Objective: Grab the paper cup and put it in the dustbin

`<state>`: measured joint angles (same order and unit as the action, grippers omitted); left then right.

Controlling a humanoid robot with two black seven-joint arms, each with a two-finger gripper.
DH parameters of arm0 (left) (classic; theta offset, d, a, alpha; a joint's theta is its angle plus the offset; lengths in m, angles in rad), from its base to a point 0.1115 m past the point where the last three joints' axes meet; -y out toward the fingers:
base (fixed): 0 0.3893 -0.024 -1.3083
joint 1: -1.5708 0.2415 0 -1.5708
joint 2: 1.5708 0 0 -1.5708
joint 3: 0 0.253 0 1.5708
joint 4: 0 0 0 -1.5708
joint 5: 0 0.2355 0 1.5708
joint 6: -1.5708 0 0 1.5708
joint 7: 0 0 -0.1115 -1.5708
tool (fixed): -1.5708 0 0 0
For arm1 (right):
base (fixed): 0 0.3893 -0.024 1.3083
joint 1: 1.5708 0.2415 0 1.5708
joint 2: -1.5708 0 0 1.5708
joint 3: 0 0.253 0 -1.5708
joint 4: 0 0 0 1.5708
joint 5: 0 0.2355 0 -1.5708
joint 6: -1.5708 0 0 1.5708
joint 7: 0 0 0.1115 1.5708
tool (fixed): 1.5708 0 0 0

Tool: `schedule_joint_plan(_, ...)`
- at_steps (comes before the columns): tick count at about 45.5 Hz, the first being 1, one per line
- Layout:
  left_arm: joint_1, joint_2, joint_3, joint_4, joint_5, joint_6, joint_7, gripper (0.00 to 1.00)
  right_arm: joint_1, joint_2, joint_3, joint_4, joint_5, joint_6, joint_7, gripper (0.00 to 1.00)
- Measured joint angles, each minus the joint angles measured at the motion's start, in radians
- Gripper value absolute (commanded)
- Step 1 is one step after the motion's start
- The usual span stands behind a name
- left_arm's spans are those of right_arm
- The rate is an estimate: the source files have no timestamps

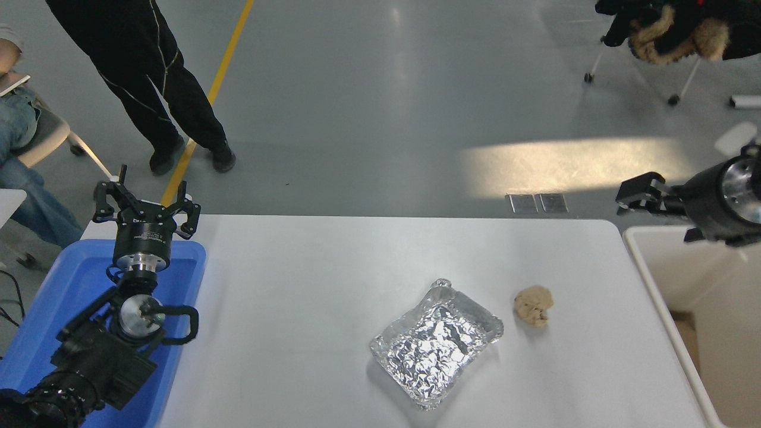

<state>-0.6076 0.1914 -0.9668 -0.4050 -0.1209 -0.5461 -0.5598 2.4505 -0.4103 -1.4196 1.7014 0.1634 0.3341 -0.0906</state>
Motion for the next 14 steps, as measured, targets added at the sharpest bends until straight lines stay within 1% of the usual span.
schedule_joint_plan(5,0.000,0.000,-0.001,0.000,0.000,0.000,0.000,0.99,0.070,0.067,0.019,0.021,0.062,0.074,0.000,1.00)
schedule_joint_plan(7,0.000,0.000,-0.001,0.000,0.000,0.000,0.000,0.99,0.073,0.073,0.021,0.022,0.071,0.082,0.000,1.00)
schedule_joint_plan(14,0.000,0.000,-0.001,0.000,0.000,0.000,0.000,0.99,0.102,0.147,0.054,0.034,0.176,0.154,0.000,1.00)
